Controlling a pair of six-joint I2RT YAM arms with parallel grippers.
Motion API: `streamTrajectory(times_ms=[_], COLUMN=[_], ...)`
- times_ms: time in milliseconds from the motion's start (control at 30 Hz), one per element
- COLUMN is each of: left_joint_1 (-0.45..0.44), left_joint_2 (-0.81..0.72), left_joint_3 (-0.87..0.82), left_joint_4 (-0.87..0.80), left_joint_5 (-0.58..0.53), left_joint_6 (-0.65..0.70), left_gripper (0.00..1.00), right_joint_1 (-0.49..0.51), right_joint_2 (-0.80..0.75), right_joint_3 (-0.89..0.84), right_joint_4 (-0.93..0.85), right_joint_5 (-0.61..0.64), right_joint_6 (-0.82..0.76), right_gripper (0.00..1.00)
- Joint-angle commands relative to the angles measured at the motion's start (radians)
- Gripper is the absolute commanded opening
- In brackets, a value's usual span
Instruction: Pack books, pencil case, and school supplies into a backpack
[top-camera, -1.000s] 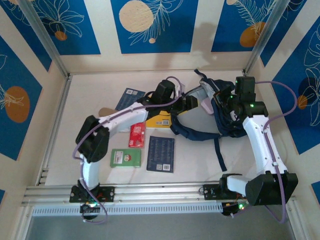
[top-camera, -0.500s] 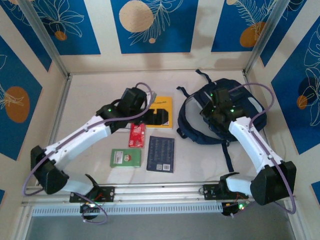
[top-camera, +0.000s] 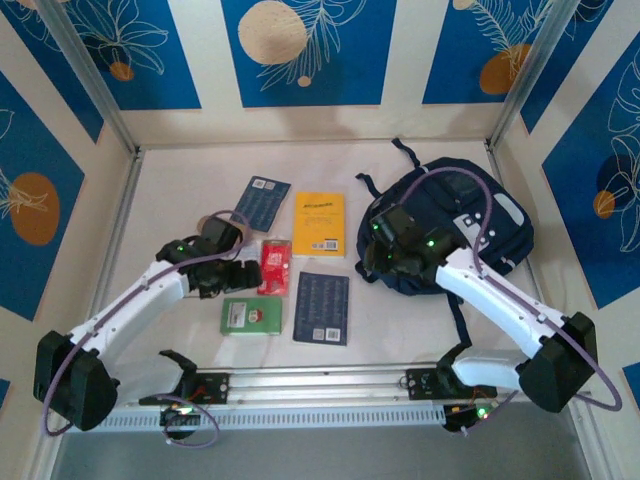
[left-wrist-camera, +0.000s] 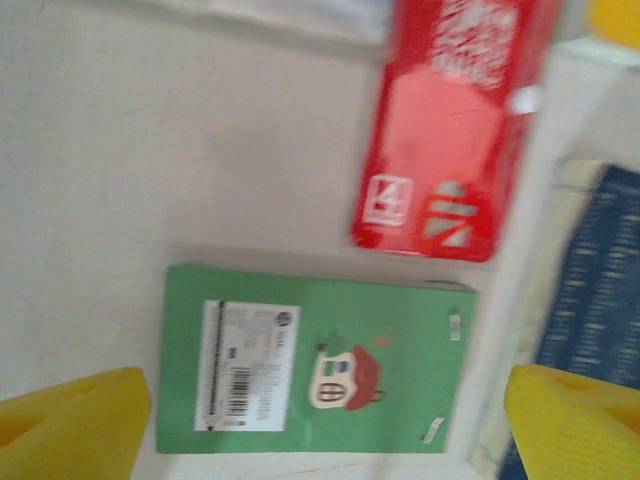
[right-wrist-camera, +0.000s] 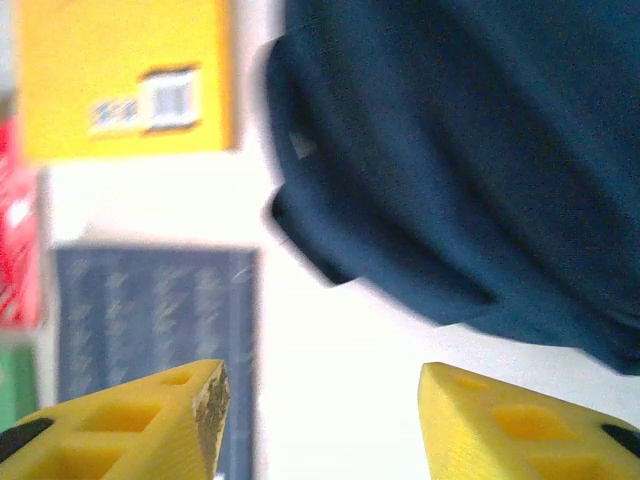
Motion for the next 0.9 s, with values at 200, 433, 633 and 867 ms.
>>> streamTrajectory(times_ms=[200, 433, 633, 867], left_joint_1=[0.136, 0.143, 0.146, 0.146], left_joint_2=[-0.032, -0.026, -0.053, -0.130], left_joint_3=[-0.219, -0.325, -0.376, -0.423], left_joint_4=[0.184, 0.298, 0.331, 0.340], left_joint_5=[0.052, 0.109, 0.148, 0.223], left_joint_6=[-0.095, -0.136, -0.165, -0.170], left_gripper=[0.79, 0.73, 0.69, 0.64], right_joint_1=[0.198, 0.277, 0.278, 0.291], right_joint_2=[0.302, 0.542, 0.679, 0.770], right_joint_3=[0.072, 0.236, 0.297, 0.298], right_joint_4=[0.358, 0.376, 0.319, 0.283], right_joint_5=[-0.605, -0.618, -0.550, -0.508], right_joint_6=[0.017, 0.081, 0.184, 0.213], right_gripper=[0.49, 0.51, 0.54, 0.54])
